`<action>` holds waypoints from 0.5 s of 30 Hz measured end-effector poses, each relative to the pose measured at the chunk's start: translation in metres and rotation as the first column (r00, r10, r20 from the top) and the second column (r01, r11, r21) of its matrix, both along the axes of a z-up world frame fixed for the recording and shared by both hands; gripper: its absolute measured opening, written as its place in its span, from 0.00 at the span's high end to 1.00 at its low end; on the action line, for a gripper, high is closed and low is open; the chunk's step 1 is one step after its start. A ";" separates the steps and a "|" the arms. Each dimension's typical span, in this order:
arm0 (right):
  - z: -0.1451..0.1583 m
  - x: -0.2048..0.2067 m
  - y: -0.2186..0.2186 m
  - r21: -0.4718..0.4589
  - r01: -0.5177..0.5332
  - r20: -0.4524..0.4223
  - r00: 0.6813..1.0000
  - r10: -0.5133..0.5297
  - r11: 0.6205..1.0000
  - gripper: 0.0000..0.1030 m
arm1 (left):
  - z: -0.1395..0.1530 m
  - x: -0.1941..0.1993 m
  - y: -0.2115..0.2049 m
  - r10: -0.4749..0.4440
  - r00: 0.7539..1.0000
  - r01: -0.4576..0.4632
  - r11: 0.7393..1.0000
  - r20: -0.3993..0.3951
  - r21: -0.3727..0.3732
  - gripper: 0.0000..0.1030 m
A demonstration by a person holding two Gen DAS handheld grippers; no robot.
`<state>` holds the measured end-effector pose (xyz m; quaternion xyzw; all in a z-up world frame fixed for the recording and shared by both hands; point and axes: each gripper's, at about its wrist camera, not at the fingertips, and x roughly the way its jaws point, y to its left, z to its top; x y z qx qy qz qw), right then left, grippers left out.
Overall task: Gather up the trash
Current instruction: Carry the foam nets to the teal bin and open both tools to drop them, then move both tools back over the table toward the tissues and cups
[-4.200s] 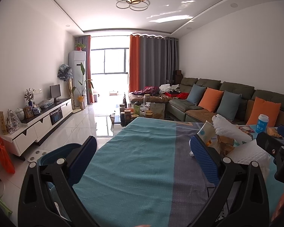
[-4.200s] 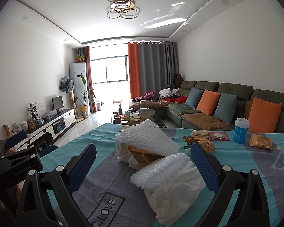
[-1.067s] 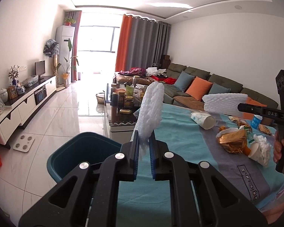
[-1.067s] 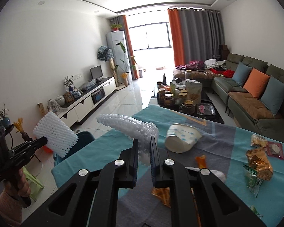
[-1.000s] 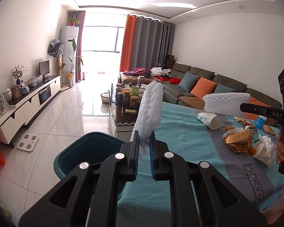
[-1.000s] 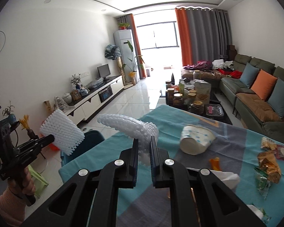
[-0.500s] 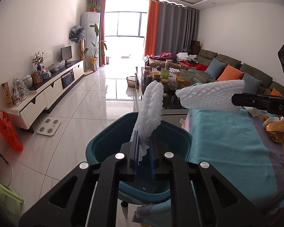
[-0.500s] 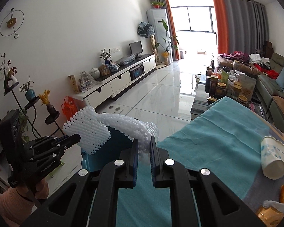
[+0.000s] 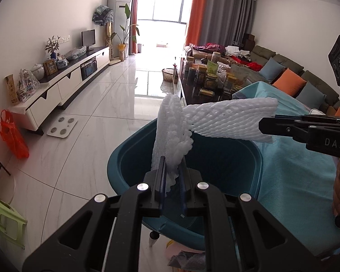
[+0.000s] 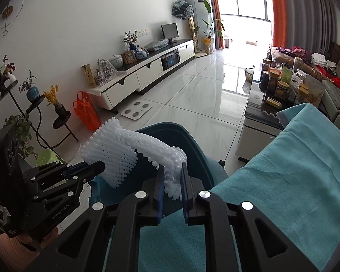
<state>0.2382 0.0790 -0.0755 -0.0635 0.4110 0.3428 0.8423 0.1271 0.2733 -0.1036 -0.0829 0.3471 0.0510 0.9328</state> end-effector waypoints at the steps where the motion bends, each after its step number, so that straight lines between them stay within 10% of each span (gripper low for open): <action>1: -0.002 0.001 0.002 -0.006 -0.003 -0.009 1.000 0.003 1.000 0.85 | -0.002 0.004 -0.001 0.002 1.000 -0.002 1.000 -0.008 -0.006 0.87; 15: -0.005 0.003 0.003 -0.007 0.015 -0.039 0.999 -0.016 1.000 0.64 | -0.015 0.021 -0.009 0.050 0.999 -0.050 0.999 -0.013 -0.017 0.62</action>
